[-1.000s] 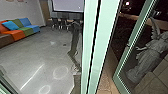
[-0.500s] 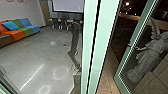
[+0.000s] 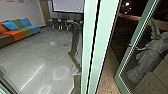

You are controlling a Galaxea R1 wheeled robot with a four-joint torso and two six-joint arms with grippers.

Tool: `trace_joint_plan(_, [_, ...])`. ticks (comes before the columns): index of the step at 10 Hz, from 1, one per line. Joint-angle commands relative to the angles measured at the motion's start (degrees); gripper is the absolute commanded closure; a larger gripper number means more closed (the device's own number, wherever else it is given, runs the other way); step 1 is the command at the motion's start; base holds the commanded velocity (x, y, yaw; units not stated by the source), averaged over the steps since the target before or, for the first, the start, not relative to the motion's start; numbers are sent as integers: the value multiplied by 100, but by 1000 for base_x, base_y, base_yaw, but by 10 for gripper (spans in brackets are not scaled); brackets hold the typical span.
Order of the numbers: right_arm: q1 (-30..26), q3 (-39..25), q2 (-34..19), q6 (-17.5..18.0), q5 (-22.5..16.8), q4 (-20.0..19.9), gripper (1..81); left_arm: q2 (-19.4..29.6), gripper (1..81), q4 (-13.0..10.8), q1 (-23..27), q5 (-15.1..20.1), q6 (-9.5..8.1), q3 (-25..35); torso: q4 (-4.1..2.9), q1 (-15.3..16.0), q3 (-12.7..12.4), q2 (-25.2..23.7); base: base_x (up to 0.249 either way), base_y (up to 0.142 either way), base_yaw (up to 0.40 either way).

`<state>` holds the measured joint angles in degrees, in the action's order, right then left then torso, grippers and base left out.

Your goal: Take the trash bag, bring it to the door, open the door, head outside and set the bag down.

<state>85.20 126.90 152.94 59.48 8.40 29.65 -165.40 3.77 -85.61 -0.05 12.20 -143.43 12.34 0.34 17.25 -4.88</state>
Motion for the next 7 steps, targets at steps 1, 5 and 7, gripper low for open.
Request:
trace_joint_plan(1, [547, 938, 773, -50, 31, 612, 10, -20, 811, -69, 110, 383, 45, -53, 0, 0, 0, 0, 0, 0, 0])
trace_joint_plan(5, [424, 1889, 1408, -1626, -506, -384, 10, -28, 811, -60, 110, 383, 45, -71, 0, -2, -4, 0, 0, 0, 0])
trace_joint_plan(7, [292, 1907, 1469, -3161, -567, -1883, 10, -28, 811, -69, 110, 374, 45, -71, 0, -5, -4, -2, 0, 0, 0])
